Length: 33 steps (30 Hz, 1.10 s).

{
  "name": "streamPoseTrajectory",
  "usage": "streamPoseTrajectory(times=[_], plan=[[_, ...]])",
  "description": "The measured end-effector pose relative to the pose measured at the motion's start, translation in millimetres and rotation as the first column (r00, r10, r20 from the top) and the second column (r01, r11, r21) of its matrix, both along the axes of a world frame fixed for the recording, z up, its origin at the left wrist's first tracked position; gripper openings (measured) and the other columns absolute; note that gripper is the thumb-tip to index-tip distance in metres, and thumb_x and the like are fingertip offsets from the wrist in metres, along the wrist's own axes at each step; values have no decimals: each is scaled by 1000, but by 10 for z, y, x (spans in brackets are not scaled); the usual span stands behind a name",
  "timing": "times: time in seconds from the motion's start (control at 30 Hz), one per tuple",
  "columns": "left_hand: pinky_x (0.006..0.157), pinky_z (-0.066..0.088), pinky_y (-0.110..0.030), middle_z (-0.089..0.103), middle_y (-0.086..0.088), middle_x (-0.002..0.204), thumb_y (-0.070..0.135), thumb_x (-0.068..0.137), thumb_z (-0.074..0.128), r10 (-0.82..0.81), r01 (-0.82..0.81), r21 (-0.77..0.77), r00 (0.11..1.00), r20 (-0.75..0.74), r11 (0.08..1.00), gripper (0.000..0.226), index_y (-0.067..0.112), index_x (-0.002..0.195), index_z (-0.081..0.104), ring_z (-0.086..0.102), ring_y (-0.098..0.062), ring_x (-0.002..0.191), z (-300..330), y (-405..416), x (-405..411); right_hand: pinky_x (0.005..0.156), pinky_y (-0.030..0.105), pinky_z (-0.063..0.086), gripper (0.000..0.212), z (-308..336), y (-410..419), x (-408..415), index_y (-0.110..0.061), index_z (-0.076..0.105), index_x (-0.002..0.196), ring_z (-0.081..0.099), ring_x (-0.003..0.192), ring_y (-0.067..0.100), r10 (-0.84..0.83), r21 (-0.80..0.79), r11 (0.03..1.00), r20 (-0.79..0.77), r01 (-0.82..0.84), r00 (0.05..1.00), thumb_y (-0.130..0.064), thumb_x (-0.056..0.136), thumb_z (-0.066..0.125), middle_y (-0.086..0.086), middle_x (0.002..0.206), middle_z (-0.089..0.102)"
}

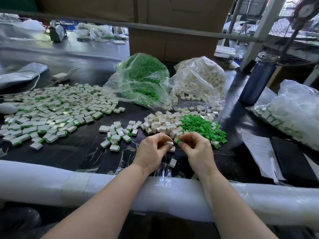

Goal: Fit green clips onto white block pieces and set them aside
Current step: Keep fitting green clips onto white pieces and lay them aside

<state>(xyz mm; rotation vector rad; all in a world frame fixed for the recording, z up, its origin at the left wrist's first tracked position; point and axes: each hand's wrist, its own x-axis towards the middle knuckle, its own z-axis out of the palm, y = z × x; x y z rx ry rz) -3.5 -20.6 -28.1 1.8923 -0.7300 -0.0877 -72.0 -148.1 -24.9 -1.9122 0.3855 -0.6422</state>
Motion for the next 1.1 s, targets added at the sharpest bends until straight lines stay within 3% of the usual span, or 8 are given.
streamPoseTrajectory(times=[0.13,0.23,0.33,0.47,0.63,1.1], plan=[[87,42,-11,53,14,90,12,89,59,-43,44,39,999,-14,998,26,19,114,65,54,-2,85,-4,-14,0,69,20,51,21,-4,1,5,-20,60,78,61,73,12,5,30,1000,9,-5,1000,0,84,64,0,76,64],[83,51,-26,60,6,83,11,86,63,-30,29,-8,995,-98,1000,18,20,101,63,64,-16,82,-7,4,17,70,31,54,18,13,21,-8,-17,62,80,62,73,16,49,92,994,16,-50,999,0,84,63,1,77,65],[76,54,-24,64,1,79,7,84,65,-83,74,-54,979,-189,996,15,22,86,62,66,-9,72,-2,19,17,71,31,54,20,40,39,-23,-18,64,79,62,72,11,93,97,991,34,-96,995,1,83,64,-2,76,66],[78,55,-24,62,1,78,4,85,64,-140,122,-85,959,-246,989,18,22,89,64,65,-12,73,-2,25,21,75,40,54,17,41,39,-25,-12,65,80,64,80,30,135,108,985,27,-137,991,5,82,64,8,81,67],[79,55,-31,67,-5,82,6,82,68,-93,83,-56,972,-215,995,12,15,90,65,66,-22,78,-13,21,32,74,27,53,22,40,43,-24,-15,65,75,62,74,16,131,105,985,39,-134,991,7,79,66,2,76,66],[82,54,-31,68,2,77,11,82,69,-77,64,-65,973,-219,996,9,16,89,69,63,-10,74,-42,5,63,71,28,54,22,28,48,-21,-16,67,75,62,69,9,153,100,983,-7,-152,988,6,81,65,-1,73,66]])
